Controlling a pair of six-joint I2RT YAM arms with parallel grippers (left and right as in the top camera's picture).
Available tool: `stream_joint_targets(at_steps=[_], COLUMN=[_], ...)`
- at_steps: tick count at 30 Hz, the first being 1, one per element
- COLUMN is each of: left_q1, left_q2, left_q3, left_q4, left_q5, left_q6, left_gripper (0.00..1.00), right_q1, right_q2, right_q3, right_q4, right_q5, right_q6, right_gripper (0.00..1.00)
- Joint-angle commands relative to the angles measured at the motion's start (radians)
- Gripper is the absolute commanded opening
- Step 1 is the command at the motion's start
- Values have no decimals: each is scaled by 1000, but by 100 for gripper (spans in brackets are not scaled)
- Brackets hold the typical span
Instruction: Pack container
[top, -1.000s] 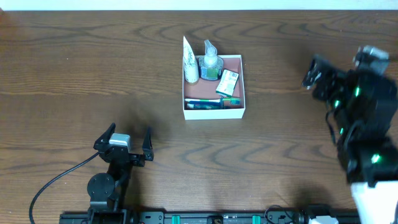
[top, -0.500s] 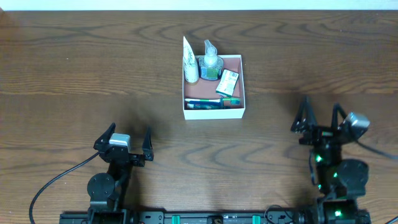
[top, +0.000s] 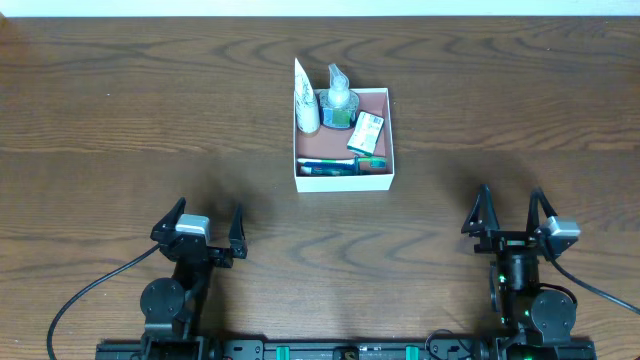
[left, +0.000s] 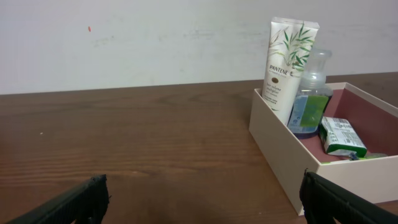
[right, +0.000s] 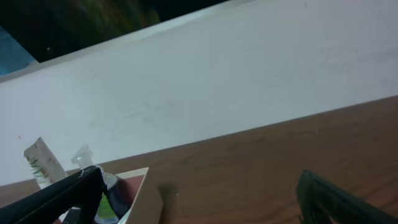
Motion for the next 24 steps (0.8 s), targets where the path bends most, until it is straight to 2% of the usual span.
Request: stream_joint_targets(at_steps=[1, 9, 14, 18, 24], left_q1=[-1, -1, -1, -1, -1], left_q2=[-5, -5, -5, -5, -5], left_q3=[-18, -18, -18, -18, -18], left_q4=[-34, -34, -34, -34, -34], left_q5=[6, 6, 6, 6, 6], left_q6=[13, 13, 13, 13, 13], left_gripper=[98, 98, 98, 98, 98], right_q1=[0, -8, -54, -65, -64], right_q2=[-28, -48, -48, -48, -48], right_q3=[-28, -31, -31, -31, -31], right_q4=[3, -105, -164, -230, -237], right_q5=[-14, -122, -146, -84, -52], right_q6=[-56, -220, -230, -230, -257], right_gripper=[99, 99, 99, 99, 99])
